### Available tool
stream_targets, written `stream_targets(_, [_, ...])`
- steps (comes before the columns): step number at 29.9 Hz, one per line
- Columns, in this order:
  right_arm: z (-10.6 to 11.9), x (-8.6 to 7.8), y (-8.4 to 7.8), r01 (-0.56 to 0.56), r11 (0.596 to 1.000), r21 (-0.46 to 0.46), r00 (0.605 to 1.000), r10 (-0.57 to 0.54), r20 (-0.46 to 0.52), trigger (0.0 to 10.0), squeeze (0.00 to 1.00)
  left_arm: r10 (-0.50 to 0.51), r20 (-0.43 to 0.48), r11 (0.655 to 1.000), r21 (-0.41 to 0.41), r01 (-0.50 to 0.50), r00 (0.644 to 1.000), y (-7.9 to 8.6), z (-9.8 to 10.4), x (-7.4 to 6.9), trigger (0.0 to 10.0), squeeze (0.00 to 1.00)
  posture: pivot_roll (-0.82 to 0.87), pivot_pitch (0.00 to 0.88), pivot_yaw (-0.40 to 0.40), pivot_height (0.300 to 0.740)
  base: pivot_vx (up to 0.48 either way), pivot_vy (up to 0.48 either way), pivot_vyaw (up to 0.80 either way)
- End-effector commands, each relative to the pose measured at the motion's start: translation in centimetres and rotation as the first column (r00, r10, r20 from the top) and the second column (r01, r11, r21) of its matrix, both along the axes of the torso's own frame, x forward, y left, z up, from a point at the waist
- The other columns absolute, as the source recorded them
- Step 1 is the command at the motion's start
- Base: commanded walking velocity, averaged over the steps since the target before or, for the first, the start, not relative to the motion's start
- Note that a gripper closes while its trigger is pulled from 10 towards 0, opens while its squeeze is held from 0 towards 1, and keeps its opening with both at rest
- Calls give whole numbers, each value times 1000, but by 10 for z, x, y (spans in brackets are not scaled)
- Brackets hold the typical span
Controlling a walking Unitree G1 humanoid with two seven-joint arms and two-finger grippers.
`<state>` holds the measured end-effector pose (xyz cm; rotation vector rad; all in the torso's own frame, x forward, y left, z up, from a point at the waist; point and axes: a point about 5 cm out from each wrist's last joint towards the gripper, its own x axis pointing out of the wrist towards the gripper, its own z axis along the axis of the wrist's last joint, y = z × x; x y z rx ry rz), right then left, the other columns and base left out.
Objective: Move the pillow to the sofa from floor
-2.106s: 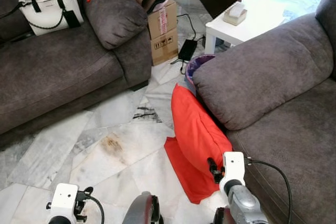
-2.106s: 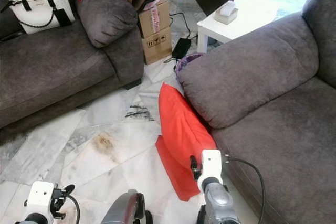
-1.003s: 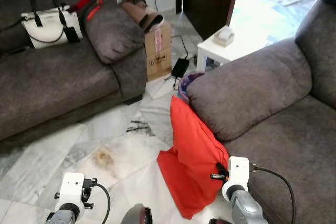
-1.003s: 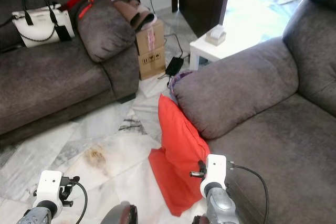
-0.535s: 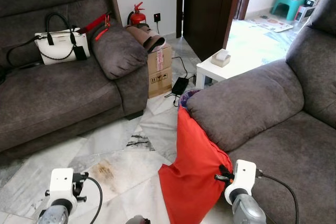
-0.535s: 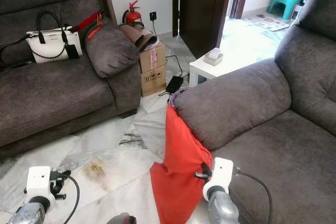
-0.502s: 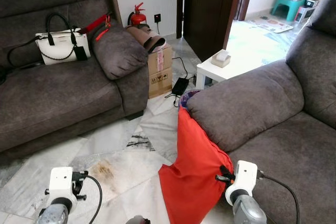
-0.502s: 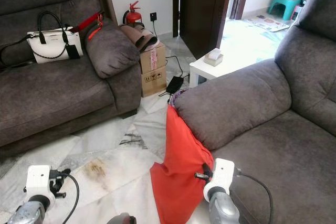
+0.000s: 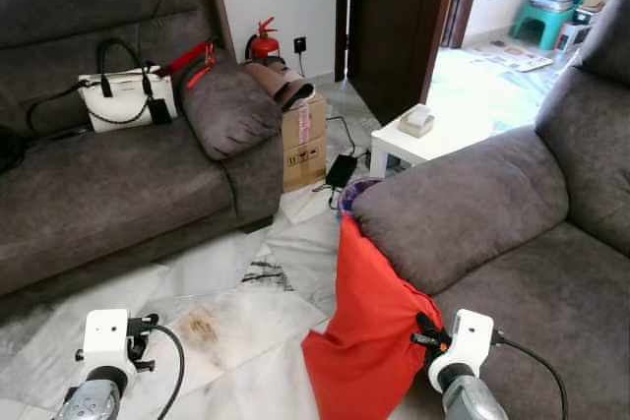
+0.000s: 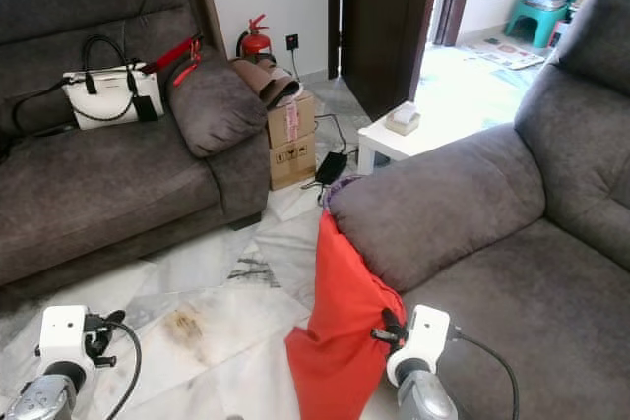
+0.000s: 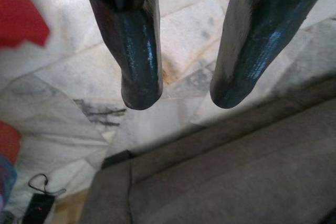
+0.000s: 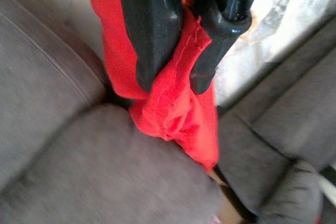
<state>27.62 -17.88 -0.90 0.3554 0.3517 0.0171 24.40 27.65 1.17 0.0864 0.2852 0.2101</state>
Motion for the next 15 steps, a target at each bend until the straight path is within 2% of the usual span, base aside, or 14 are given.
stream_targets(1, [26, 20, 0, -18, 1000, -15, 989, 20, 143, 10000, 0, 7, 17, 1000, 14, -7, 1000, 4, 3, -1, 10000, 0, 94, 0, 55, 740, 0, 0, 0])
stream_targets(9, [34, 26, 0, -36, 999, 18, 982, 32, 184, 10000, 0, 21, 35, 1000, 15, -21, 999, 7, 6, -1, 10000, 0, 96, 0, 52, 740, 0, 0, 0])
stream_targets(15, [46, 33, 12, -190, 980, 52, 952, 171, 253, 10000, 0, 17, 70, 1000, 10, -18, 997, 9, 16, 9, 10000, 0, 86, 0, 61, 740, 0, 0, 0])
